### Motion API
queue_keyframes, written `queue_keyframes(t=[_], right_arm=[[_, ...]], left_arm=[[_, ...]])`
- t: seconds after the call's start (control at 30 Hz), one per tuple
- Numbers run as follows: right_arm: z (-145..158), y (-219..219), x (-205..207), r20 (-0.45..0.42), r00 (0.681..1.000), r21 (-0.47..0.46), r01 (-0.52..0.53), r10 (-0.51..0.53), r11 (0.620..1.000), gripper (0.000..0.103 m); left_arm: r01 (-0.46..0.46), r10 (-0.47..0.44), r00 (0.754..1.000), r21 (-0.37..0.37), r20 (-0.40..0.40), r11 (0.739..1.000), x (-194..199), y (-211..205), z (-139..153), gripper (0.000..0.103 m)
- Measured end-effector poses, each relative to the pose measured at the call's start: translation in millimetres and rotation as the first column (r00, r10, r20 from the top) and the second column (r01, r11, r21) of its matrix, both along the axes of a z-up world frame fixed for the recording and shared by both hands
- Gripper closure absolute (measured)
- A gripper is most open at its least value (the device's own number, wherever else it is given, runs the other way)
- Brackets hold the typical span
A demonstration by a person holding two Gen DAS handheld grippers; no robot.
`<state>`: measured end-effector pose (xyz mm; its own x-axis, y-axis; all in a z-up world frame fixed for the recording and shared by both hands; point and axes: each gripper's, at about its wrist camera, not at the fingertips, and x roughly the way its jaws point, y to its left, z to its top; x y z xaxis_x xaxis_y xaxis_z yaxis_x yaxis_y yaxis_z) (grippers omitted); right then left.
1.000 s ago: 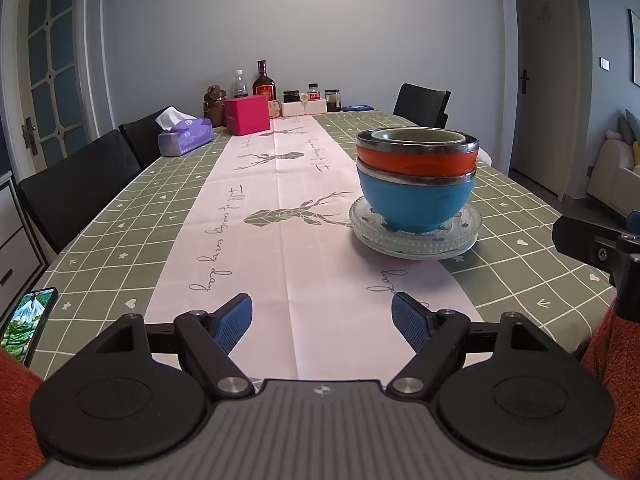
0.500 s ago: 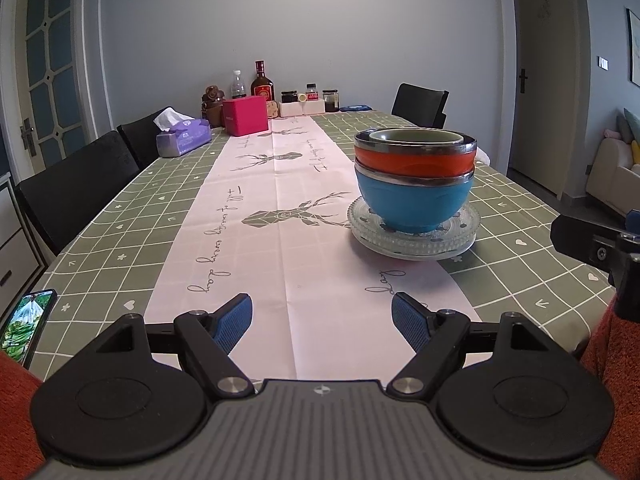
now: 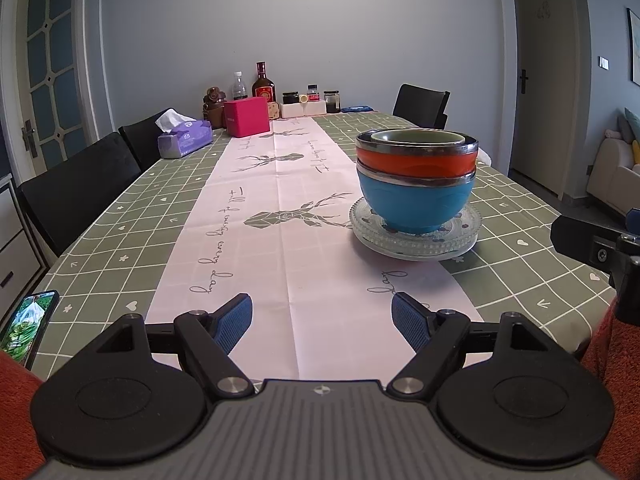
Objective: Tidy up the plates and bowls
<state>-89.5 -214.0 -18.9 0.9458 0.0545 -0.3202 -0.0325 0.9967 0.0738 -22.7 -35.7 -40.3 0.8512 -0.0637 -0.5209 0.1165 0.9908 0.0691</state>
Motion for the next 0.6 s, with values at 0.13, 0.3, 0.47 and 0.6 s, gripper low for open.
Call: queue_keyframes(t=[0.13,0.3,0.47,0.6], right_arm=[[0.0,0.1,0.1,-0.001,1.000,-0.001,0.000,0.000,1.000,0.003],[0.2,0.0,0.1,-0.001,1.000,-0.004,0.000,0.000,1.000,0.003],[0.2,0.5,0.5,-0.001,1.000,-0.012,0.000,0.000,1.000,0.003],[0.1,0.8,0.6,-0.001,1.000,-0.013,-0.001,0.001,1.000,0.003]], left_arm=[[-0.002,0.002,1.000,0.001,0.003,1.000,-0.1,0.8,1.2,0.010],[0.002,-0.002,1.000,0.003,0.003,1.000,-0.4,1.4,1.7,0.010],[-0.005,0.004,1.000,0.014,0.004,1.000,-1.1,0.1,1.1,0.010],[-0.007,0.007,1.000,0.018,0.007,1.000,-1.7,-0.1,1.1,0.010]])
